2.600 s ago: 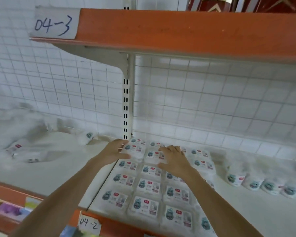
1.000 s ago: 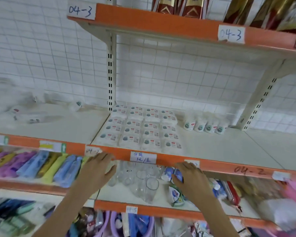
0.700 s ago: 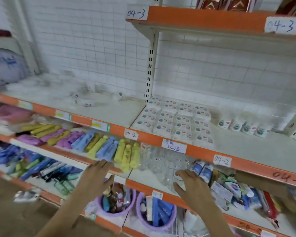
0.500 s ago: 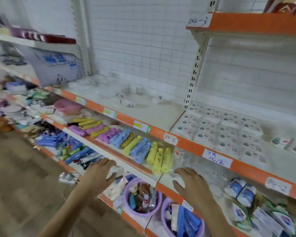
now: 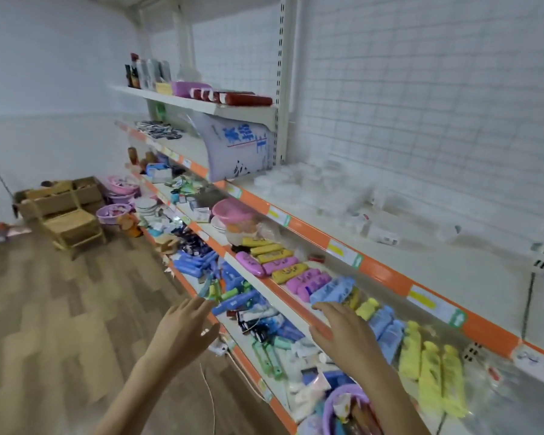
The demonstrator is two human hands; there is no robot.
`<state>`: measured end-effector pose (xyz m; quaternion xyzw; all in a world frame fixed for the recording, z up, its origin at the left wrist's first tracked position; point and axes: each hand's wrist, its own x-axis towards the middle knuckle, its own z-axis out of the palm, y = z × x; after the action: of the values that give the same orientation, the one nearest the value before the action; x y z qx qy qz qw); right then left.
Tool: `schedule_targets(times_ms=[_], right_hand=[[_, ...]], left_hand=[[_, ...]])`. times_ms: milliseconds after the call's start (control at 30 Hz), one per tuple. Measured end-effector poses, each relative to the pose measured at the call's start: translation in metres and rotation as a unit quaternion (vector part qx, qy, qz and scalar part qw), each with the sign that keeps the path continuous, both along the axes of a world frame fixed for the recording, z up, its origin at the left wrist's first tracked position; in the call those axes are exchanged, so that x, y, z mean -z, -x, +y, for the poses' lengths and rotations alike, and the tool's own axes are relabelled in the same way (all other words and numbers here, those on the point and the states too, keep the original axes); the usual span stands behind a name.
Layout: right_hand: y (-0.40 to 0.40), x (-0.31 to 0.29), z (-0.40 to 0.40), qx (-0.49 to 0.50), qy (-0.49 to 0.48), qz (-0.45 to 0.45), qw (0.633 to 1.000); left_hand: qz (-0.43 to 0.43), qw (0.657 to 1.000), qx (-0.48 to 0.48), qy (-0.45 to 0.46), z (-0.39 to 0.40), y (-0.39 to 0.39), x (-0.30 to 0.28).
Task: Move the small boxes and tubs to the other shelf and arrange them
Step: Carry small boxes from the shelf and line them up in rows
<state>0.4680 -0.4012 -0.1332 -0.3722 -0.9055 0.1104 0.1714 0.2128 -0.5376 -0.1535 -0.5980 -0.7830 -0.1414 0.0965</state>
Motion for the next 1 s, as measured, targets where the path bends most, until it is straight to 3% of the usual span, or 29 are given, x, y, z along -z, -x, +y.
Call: schedule_targets(times_ms=[367,600,800,1000], right_hand=[[0.079,0.000,0.070,0.055,0.025,0.000,0.998],[0.112,-0.023,0.169,0.071,-0.011,0.022,0.997],[0.164,-0.053,0.259,0.064,-0.043,0.065,0.995],[0.198,-0.072,0.338,0.086,-0.026,-0.014,0.996]], left_hand=[[-0.023,0.999,0.047,-0.002,0.094,0.100,0.003],[-0.099,0.989,0.103,-0.041,0.205,0.144,-0.017],[-0.095,0.980,0.161,-0.063,0.307,0.190,-0.049],[-0.108,0.969,0.219,-0.040,0.412,0.208,-0.077]])
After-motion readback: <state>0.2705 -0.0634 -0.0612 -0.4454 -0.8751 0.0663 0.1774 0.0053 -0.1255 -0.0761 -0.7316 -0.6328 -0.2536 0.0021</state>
